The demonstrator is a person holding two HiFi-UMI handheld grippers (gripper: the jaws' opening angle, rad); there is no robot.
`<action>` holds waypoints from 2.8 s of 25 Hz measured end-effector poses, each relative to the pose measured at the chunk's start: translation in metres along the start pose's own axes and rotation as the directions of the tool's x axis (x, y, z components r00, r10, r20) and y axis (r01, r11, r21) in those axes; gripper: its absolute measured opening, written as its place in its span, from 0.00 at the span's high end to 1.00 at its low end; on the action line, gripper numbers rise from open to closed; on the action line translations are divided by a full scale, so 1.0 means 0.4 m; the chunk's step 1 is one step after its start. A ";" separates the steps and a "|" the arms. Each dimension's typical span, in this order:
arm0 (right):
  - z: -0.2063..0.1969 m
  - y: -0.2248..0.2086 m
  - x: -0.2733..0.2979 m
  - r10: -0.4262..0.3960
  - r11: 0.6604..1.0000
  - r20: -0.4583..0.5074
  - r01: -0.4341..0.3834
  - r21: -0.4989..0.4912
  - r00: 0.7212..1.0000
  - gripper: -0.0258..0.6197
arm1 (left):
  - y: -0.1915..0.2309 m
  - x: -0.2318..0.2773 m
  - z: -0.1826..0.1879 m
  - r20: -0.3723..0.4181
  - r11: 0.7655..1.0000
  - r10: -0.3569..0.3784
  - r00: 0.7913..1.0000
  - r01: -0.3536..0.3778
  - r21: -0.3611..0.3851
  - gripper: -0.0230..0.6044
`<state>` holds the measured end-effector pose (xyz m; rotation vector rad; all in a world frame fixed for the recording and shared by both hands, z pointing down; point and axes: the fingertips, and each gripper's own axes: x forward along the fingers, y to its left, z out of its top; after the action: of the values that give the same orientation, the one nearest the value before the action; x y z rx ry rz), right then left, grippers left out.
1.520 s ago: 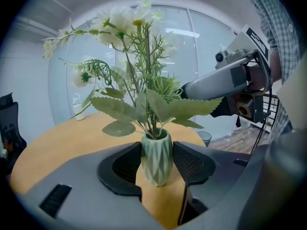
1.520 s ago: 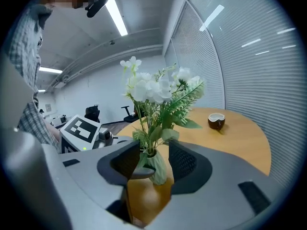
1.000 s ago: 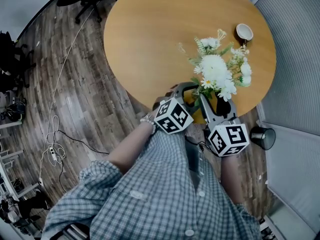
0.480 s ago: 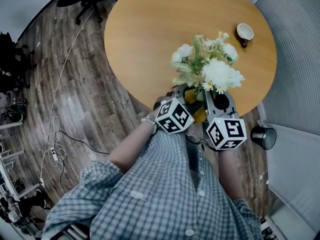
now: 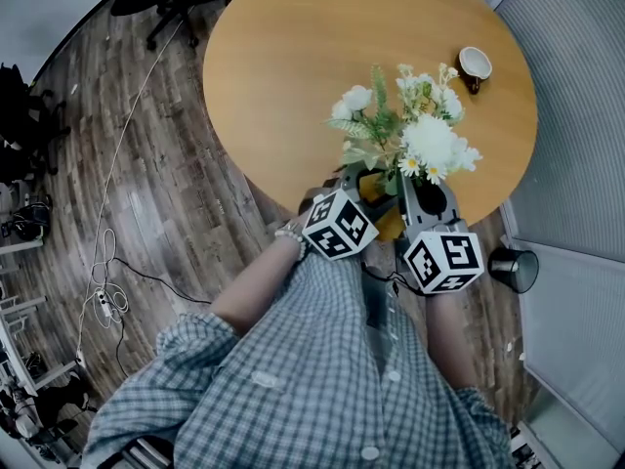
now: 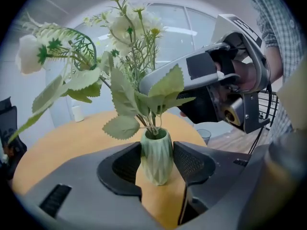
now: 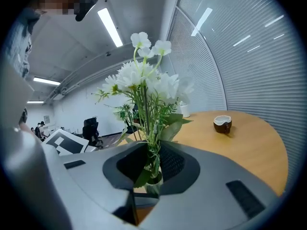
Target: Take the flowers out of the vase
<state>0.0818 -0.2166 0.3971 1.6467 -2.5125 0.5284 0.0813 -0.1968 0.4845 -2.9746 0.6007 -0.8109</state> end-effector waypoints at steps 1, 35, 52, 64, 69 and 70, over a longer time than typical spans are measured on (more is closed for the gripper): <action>0.010 0.001 -0.002 0.001 1.000 0.006 -0.001 -0.002 1.000 0.86 | 0.001 -0.001 0.003 0.001 1.000 0.001 1.000 -0.001 0.000 0.61; 0.298 -0.092 -0.150 -0.105 0.994 0.178 0.101 0.032 0.978 0.86 | 0.009 0.000 -0.023 -0.006 1.000 0.001 1.000 -0.001 0.001 0.61; -0.055 -0.214 -0.078 -0.134 0.962 -0.204 0.177 0.210 0.970 0.87 | -0.005 0.002 0.005 -0.001 1.000 0.002 1.000 -0.002 0.003 0.61; -0.269 -0.266 -0.004 -0.131 0.935 -0.387 0.243 0.257 0.913 0.88 | -0.008 0.000 -0.009 0.002 1.000 0.009 1.000 -0.009 0.003 0.61; -0.302 -0.275 0.008 -0.153 0.952 -0.419 0.247 0.179 0.895 0.88 | -0.008 0.002 -0.011 0.003 1.000 0.015 1.000 -0.015 0.002 0.61; -0.306 -0.274 0.010 -0.160 0.958 -0.423 0.243 0.151 0.892 0.88 | -0.008 0.001 -0.011 0.003 1.000 0.015 1.000 -0.015 0.002 0.61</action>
<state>0.1656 -0.2183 0.5384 1.6289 -2.0161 1.0106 0.0805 -0.1934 0.4889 -2.9654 0.6213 -0.8052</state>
